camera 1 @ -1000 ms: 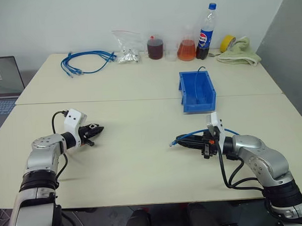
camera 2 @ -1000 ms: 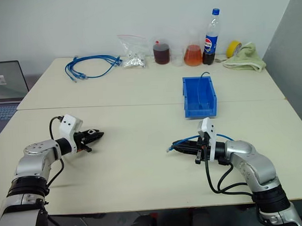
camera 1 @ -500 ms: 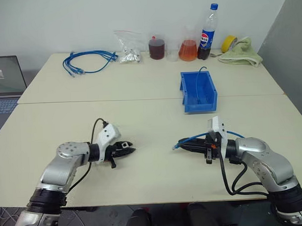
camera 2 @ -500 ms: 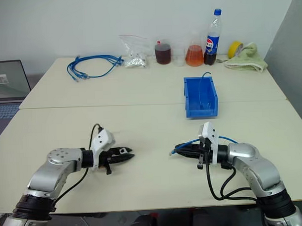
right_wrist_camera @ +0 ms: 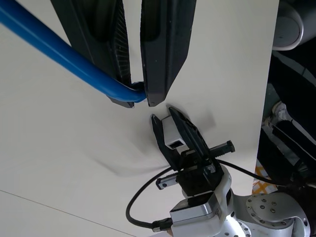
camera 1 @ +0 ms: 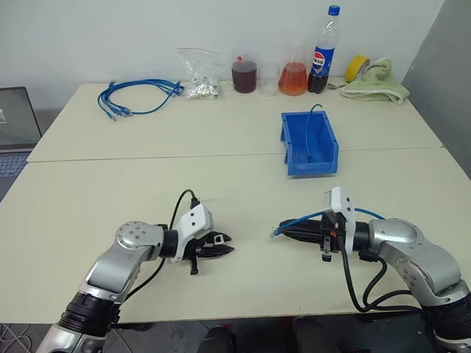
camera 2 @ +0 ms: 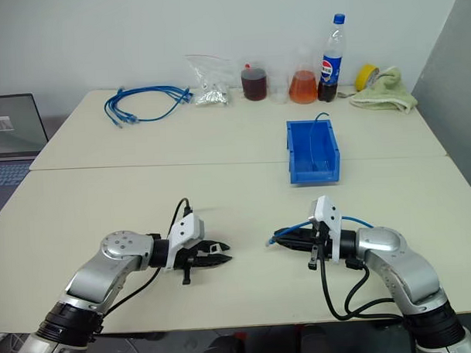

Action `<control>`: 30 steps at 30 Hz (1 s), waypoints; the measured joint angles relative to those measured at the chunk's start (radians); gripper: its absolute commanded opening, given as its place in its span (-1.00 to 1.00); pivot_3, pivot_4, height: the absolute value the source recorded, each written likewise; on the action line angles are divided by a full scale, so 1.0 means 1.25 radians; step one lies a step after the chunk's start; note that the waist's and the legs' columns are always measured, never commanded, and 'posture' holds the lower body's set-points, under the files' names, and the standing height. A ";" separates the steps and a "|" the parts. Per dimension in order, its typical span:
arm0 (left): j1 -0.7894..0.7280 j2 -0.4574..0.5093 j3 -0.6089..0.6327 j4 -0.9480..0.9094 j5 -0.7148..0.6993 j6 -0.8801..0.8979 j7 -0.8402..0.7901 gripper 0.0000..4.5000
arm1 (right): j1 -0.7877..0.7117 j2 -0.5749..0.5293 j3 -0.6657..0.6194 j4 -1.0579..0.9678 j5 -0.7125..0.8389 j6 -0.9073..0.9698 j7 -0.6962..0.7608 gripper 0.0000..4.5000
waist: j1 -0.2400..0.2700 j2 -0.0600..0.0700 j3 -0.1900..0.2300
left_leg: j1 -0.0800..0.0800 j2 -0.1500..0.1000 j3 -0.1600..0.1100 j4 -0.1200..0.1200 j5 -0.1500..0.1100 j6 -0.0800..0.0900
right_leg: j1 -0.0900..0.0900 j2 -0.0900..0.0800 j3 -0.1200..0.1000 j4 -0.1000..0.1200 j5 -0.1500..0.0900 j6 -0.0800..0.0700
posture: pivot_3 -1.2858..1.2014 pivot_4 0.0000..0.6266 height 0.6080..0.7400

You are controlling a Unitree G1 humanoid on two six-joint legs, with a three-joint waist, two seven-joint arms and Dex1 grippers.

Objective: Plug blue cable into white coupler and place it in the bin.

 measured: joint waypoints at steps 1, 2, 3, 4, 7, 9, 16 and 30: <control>0.000 -0.006 -0.004 0.000 0.002 -0.004 0.000 -0.63 | 0.000 0.000 0.000 -0.001 0.000 0.000 -0.001 -0.98 | 0.000 0.000 0.000 | 0.000 0.000 0.000 0.000 0.000 0.000 | 0.000 0.000 0.000 0.000 0.000 0.000 | 0.03 -0.52 1.00; 0.000 -0.009 -0.008 0.001 0.005 -0.013 -0.001 -0.63 | 0.001 0.000 0.000 -0.002 -0.001 0.000 -0.001 -0.98 | 0.000 0.000 0.000 | 0.000 0.000 0.000 0.000 0.000 0.000 | 0.000 0.000 0.000 0.000 0.000 0.000 | 0.03 -0.52 1.00; 0.000 -0.012 -0.013 0.003 0.010 -0.025 -0.001 -0.63 | 0.002 0.000 0.000 -0.003 -0.001 0.000 -0.003 -0.98 | 0.000 0.000 0.000 | 0.000 0.000 0.000 0.000 0.000 0.000 | 0.000 0.000 0.000 0.000 0.000 0.000 | 0.03 -0.52 1.00; 0.000 -0.014 -0.017 0.004 0.013 -0.035 -0.001 -0.63 | 0.002 0.000 0.000 -0.003 -0.001 0.000 -0.006 -0.98 | 0.000 0.000 0.000 | 0.000 0.000 0.000 0.000 0.000 0.000 | 0.000 0.000 0.000 0.000 0.000 0.000 | 0.03 -0.52 1.00; 0.001 -0.021 -0.021 0.008 0.021 -0.056 0.000 -0.63 | 0.004 0.000 0.000 -0.004 -0.002 0.000 -0.012 -0.98 | 0.000 0.000 0.000 | 0.000 0.000 0.000 0.000 0.000 0.000 | 0.000 0.000 0.000 0.000 0.000 0.000 | 0.03 -0.52 1.00; 0.001 -0.021 -0.021 0.010 0.020 -0.059 -0.002 -0.63 | 0.005 0.000 0.000 -0.010 -0.002 0.000 -0.014 -0.98 | 0.000 0.000 0.000 | 0.000 0.000 0.000 0.000 0.000 0.000 | 0.000 0.000 0.000 0.000 0.000 0.000 | 0.03 -0.52 1.00; 0.001 -0.022 -0.021 0.024 0.014 -0.062 -0.019 -0.20 | 0.010 -0.004 0.000 -0.018 -0.002 0.000 -0.014 -0.98 | 0.000 0.000 0.000 | 0.000 0.000 0.000 0.000 0.000 0.000 | 0.000 0.000 0.000 0.000 0.000 0.000 | 0.03 -0.52 1.00; -0.009 -0.035 -0.030 0.047 0.010 -0.076 -0.049 0.98 | 0.010 -0.006 0.000 -0.018 -0.001 0.000 -0.014 -0.98 | 0.001 0.000 0.000 | 0.003 0.000 -0.001 0.001 0.000 0.000 | 0.004 0.000 -0.002 0.000 0.000 0.000 | 0.03 -0.52 1.00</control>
